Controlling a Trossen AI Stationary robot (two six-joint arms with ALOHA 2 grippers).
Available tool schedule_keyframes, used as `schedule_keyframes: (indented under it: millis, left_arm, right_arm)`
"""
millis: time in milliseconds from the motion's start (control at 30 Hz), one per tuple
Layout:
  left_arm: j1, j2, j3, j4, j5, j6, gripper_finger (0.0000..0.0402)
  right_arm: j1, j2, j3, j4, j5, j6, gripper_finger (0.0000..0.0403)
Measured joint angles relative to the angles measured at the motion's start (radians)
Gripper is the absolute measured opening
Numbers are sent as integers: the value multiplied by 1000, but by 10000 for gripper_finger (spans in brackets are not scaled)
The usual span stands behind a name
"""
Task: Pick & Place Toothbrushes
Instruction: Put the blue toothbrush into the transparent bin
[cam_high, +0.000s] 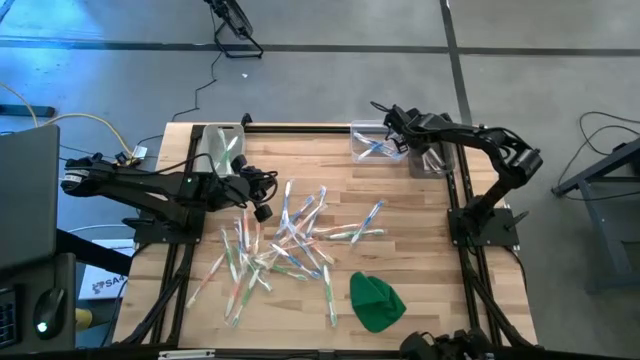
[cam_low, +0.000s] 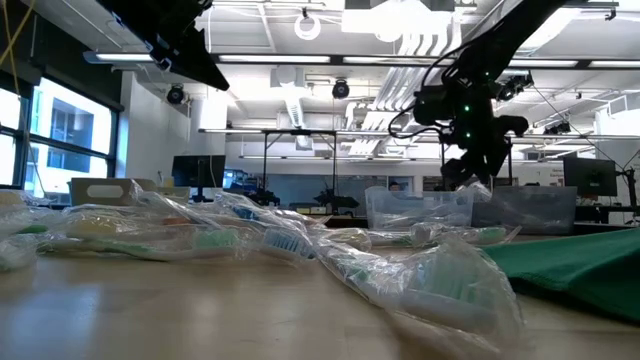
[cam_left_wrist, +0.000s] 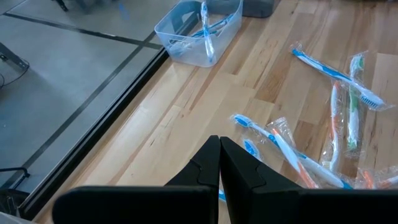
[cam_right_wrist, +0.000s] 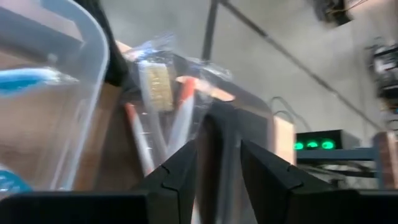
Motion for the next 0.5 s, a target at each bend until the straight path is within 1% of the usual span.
schedule_keyframes:
  millis: [100,333,500]
  left_arm:
    - [0,0,0,0,0,0,6]
    - [0,0,0,0,0,0,6]
    - [0,0,0,0,0,0,6]
  right_arm:
    - [19,-1,0,-22,24,0,105]
    - [84,-1,0,-47,24,3,81]
    - [137,-47,0,-59,23,34,70]
